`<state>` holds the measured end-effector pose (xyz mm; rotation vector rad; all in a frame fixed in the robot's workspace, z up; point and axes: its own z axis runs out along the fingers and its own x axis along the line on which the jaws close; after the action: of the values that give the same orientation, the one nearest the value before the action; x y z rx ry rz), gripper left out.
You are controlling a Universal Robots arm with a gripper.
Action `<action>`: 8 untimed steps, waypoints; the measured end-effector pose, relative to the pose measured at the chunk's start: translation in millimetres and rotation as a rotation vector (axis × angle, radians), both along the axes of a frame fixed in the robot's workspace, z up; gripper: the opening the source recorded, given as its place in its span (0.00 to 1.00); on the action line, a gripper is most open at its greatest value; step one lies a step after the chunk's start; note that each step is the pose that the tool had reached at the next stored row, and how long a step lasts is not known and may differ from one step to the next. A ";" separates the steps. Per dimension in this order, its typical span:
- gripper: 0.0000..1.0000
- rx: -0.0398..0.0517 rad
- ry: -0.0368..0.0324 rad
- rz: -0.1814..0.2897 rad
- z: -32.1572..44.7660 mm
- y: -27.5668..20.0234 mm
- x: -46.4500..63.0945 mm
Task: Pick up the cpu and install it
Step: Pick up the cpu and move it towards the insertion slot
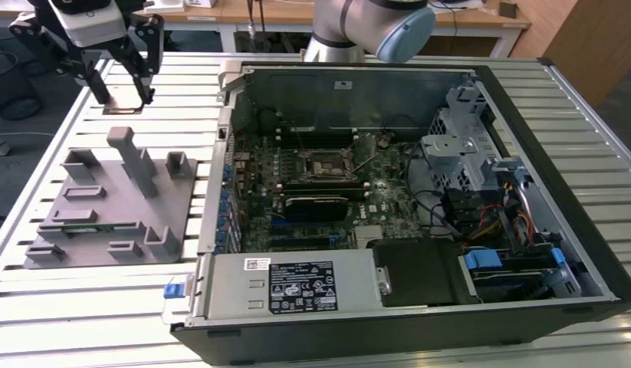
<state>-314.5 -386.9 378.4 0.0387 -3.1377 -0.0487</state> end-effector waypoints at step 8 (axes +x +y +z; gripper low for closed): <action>0.53 0.0000 0.0000 0.000 0.0 0.0 11.9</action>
<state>-302.6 -386.9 378.4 0.0387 -3.1377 -0.0487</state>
